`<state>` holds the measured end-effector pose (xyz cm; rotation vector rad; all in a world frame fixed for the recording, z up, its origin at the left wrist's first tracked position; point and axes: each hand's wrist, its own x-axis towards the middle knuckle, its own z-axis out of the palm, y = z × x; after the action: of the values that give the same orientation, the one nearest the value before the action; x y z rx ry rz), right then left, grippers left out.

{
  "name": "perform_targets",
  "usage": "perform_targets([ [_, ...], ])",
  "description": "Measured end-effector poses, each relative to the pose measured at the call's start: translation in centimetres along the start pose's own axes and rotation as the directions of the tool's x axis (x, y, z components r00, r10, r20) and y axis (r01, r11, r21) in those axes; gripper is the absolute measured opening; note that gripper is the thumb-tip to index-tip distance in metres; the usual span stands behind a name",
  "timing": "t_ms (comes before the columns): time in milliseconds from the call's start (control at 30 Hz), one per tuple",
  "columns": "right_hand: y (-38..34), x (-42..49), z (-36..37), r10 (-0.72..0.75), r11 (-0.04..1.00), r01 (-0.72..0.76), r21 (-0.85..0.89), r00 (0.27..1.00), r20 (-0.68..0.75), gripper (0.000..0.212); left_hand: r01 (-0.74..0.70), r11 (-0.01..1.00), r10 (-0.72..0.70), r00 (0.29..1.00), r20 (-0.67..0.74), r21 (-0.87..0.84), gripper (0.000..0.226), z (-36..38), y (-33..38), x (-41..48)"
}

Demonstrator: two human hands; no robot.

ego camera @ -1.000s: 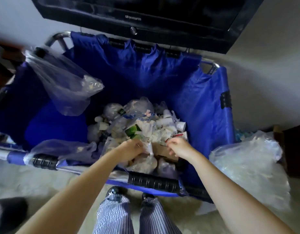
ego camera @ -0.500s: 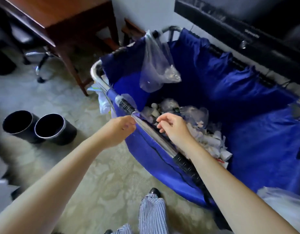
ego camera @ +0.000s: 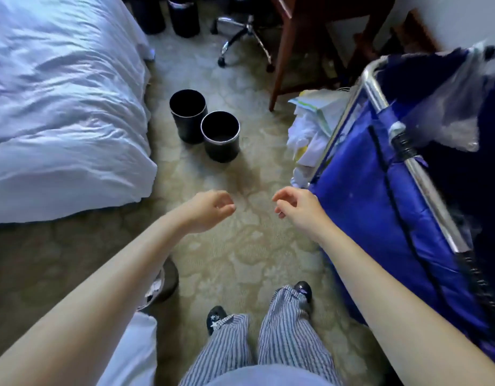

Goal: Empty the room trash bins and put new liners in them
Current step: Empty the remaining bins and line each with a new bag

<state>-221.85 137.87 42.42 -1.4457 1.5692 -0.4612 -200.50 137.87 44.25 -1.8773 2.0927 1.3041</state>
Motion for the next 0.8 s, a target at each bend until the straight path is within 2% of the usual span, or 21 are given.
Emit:
perform_targets([
  [233, -4.2, 1.9, 11.9, -0.027, 0.986, 0.070, -0.149, 0.961, 0.274, 0.014, 0.229, 0.970, -0.233, 0.972, -0.038, -0.083, 0.033, -0.8, -11.5, -7.0],
  [400, -5.9, 3.4, 16.5, -0.012, 0.966, 0.120, -0.228, 0.904, 0.427, 0.011, 0.318, 0.921, -0.339, 0.939, -0.060, -0.224, 0.034, -0.6, -15.8, -8.3],
  [567, -8.6, 7.3, 19.1, 0.003, 0.955, 0.146, -0.260, 0.867, 0.499, 0.014, 0.388, 0.874, -0.421, 0.905, -0.056, -0.293, 0.033, -2.4, -18.8, -7.4],
  [800, -11.8, 13.9, 22.0, 0.050, 0.925, 0.177, -0.335, 0.820, 0.571, 0.012, 0.403, 0.845, -0.467, 0.876, -0.118, -0.350, 0.030, -6.3, -20.3, -3.5],
])
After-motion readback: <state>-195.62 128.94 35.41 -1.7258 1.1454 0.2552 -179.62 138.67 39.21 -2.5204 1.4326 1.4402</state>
